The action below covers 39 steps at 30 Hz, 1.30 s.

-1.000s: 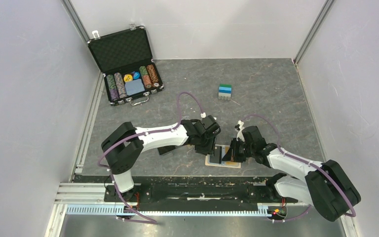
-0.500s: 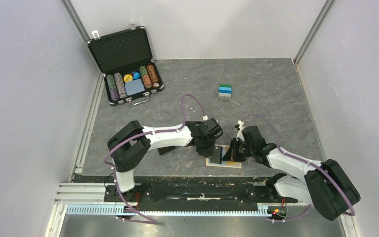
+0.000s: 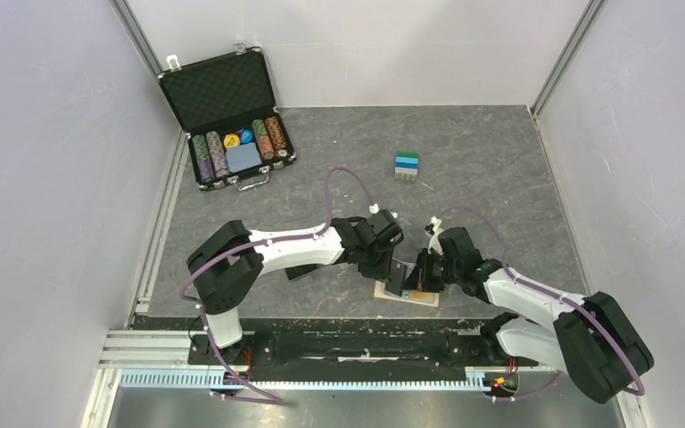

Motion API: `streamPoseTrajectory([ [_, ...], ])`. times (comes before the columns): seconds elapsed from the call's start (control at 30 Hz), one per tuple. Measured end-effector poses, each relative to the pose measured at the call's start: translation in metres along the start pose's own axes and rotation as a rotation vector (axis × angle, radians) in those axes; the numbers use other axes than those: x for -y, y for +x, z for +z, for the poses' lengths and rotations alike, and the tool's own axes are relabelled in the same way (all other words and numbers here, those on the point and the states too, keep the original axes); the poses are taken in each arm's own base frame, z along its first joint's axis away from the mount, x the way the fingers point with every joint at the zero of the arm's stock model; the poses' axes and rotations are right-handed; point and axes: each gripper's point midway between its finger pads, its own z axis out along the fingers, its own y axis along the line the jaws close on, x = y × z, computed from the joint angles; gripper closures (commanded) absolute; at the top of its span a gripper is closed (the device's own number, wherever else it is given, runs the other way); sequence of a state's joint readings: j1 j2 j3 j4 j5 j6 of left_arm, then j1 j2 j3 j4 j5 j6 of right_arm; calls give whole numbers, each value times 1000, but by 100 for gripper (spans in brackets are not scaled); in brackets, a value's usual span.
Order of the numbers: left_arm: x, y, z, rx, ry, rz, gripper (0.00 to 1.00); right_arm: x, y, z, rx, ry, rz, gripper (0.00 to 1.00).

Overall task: Put the credit cards into the card holder
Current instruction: Insert the credit card into the card holder.

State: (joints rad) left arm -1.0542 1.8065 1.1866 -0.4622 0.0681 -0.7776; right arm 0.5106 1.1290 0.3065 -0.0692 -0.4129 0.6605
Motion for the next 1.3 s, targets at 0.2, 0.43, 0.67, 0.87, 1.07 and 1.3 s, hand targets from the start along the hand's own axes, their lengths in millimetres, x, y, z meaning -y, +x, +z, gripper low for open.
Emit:
streamPoseTrajectory([
  [0.2,15,-6,-6,25,59,5,79,-9,-8,-7,23,-12,-12,92],
  [0.43,20,-5,-8,14,70,4,71,-14,-26,-19,70,35,-45,83],
  [0.67,28,-13,-10,16,10,27,70,-2,-28,-31,95,124,-70,80],
  [0.87,34,-8,-3,-3,-16,60,70,4,-33,-42,113,187,-85,80],
  [1.07,47,-3,3,-21,35,70,58,0,-56,-67,209,263,-112,78],
  [1.3,91,-8,1,5,221,72,43,-17,-95,-111,399,320,-138,71],
])
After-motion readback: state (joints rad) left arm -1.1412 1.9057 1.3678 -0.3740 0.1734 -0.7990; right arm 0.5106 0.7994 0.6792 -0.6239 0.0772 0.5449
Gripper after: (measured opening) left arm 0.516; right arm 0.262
